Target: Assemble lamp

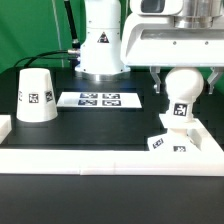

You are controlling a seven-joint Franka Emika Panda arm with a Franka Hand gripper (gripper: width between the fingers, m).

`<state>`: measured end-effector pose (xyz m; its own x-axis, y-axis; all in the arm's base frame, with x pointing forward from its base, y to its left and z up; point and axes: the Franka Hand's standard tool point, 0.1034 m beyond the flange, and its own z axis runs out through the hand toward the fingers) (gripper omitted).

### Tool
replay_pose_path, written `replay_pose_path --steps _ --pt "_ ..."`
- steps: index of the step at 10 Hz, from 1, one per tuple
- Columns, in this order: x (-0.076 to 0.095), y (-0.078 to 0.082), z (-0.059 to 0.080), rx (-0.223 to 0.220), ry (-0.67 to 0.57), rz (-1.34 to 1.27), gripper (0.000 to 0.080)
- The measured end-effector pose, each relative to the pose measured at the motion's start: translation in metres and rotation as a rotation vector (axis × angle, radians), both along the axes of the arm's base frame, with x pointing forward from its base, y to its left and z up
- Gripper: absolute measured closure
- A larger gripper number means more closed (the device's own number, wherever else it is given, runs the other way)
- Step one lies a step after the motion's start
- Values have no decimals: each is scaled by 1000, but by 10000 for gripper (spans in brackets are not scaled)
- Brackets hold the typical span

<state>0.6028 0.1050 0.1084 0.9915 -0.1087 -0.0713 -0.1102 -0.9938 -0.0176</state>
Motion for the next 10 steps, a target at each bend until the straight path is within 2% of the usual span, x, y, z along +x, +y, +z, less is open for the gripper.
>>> replay_pose_path --steps 3,8,10 --pt "0 1 0 -14 7 -250 220" --pt "0 3 0 -4 38 -694 220" --pt "-1 3 0 -6 49 -794 220"
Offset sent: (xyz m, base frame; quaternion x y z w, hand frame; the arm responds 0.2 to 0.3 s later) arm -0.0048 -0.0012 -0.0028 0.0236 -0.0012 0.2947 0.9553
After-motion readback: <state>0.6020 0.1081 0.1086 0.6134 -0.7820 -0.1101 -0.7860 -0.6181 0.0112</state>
